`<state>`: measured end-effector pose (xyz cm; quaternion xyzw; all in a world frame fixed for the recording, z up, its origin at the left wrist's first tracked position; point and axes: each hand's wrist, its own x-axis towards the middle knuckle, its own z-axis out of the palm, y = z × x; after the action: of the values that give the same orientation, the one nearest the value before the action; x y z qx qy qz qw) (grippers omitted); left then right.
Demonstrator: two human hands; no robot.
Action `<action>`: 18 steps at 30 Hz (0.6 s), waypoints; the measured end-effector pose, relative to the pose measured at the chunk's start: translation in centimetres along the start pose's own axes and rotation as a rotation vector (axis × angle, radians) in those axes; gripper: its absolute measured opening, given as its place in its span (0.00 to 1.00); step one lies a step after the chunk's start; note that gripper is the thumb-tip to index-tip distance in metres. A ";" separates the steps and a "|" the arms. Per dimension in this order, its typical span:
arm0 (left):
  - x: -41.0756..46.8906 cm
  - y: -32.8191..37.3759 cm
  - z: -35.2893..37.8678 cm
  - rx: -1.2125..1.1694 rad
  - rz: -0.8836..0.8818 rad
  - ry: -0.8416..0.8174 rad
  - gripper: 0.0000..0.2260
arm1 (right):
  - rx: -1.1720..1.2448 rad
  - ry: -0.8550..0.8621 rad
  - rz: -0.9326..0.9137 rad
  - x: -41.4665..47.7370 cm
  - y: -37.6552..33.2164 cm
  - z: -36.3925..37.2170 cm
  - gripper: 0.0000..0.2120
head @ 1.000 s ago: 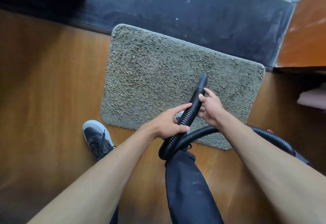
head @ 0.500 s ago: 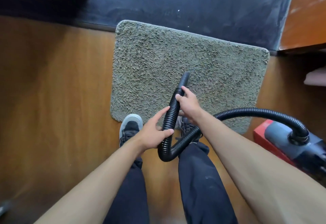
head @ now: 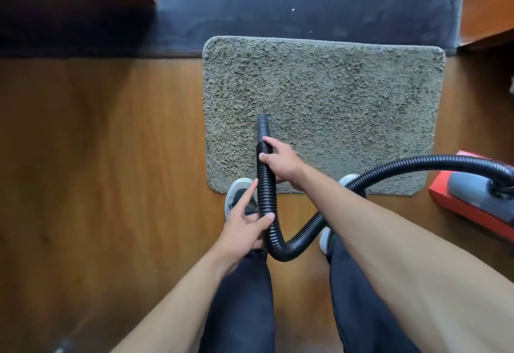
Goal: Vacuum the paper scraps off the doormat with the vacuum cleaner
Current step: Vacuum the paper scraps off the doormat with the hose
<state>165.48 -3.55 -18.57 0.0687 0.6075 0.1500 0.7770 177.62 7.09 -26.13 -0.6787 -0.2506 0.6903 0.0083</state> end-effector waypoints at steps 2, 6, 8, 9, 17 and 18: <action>-0.1 -0.2 -0.9 0.009 -0.004 0.014 0.31 | -0.015 -0.008 -0.005 0.4 0.1 1.0 0.28; 0.2 -0.6 -1.3 0.013 -0.012 0.021 0.31 | -0.031 0.034 -0.043 0.7 0.7 1.6 0.28; 0.7 -0.9 -0.7 0.030 -0.012 0.014 0.31 | -0.006 0.082 -0.041 0.6 1.3 0.9 0.28; 0.9 -1.0 -0.1 0.036 -0.009 0.001 0.31 | 0.011 0.112 -0.030 0.4 1.7 0.3 0.28; 1.2 -1.1 5.0 0.159 0.012 -0.093 0.31 | 0.096 0.205 -0.027 -0.1 5.0 -4.0 0.27; 1.2 -1.1 5.2 0.166 0.007 -0.099 0.31 | 0.093 0.212 -0.021 -0.1 5.4 -4.1 0.28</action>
<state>170.96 -3.80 -18.72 0.1424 0.5784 0.0981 0.7972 183.26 3.77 -27.80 -0.7442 -0.2232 0.6252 0.0734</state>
